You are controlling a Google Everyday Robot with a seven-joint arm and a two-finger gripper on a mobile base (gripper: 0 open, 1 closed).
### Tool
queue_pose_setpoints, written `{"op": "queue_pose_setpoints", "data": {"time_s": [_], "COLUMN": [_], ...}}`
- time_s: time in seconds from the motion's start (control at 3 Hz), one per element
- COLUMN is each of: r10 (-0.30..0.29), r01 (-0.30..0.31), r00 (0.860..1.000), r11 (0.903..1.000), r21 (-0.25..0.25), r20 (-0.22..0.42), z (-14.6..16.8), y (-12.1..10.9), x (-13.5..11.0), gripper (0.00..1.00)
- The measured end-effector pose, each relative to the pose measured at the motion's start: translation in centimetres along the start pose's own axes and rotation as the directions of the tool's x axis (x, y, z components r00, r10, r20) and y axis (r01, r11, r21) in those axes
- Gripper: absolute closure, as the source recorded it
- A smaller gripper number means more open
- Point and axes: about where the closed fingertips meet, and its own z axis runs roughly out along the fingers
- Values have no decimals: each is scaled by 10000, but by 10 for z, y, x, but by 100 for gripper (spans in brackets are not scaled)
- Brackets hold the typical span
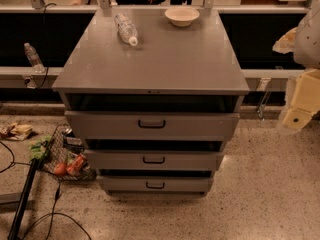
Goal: Open middle drawer
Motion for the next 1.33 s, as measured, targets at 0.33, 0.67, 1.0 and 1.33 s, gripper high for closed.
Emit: {"op": "queue_pose_setpoints", "data": {"time_s": [0.33, 0.67, 1.0, 1.33], "r10": [0, -151, -731, -1285], "r01": [0, 151, 741, 1304], "r00": [10000, 9999, 9972, 9914], "r11": [10000, 9998, 9947, 9839], "r21": [2, -151, -717, -1221], "r20": [1, -39, 154, 234], "z": [0, 22, 91, 159], "y": [0, 5, 21, 35], "x": [0, 3, 12, 25], "gripper": [0, 0, 0, 0]}}
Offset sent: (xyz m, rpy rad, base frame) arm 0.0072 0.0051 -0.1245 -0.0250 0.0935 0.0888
